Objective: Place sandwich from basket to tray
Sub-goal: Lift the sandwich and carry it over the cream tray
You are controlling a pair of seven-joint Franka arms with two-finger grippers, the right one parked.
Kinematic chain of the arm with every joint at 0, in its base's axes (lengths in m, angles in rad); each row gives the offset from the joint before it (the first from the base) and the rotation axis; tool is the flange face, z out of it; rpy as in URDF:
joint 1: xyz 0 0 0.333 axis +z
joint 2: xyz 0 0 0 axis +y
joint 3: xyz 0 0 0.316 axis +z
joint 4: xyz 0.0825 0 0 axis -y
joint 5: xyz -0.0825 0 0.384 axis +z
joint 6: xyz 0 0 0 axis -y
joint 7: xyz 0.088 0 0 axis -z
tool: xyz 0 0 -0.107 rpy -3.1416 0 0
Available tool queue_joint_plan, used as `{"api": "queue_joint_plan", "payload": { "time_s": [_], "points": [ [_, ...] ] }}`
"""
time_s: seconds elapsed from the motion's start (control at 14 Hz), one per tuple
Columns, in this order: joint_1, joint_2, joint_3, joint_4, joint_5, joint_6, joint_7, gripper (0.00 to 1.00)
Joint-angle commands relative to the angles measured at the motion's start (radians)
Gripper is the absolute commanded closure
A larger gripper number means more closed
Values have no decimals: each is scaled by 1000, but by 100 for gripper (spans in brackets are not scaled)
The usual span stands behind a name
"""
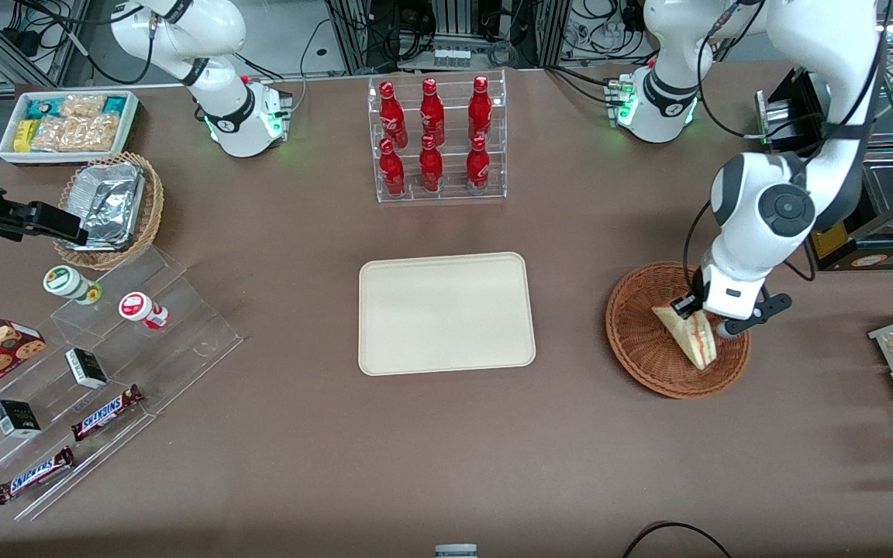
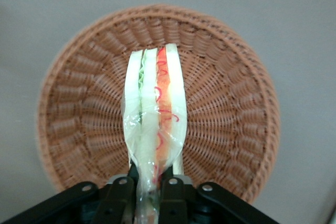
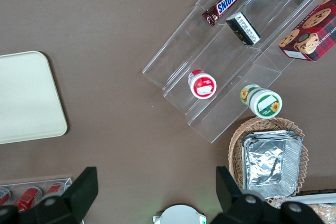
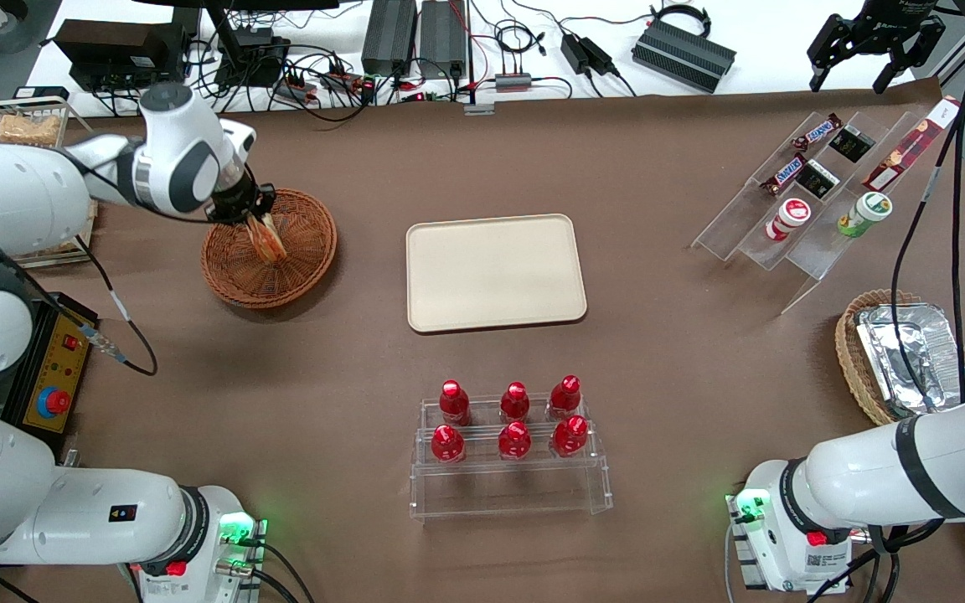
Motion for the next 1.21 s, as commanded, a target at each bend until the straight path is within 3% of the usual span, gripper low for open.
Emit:
{"api": "queue_joint_plan", "payload": {
  "time_s": [0.0, 0.36, 0.64, 1.14],
  "points": [
    [-71, -23, -15, 154, 23, -185, -24, 100],
    [-266, 63, -26, 341, 13, -272, -116, 100],
    [-426, 226, -24, 499, 16, -273, -231, 100],
    [-617, 468, -24, 680, 21, -258, -245, 100]
  ]
}}
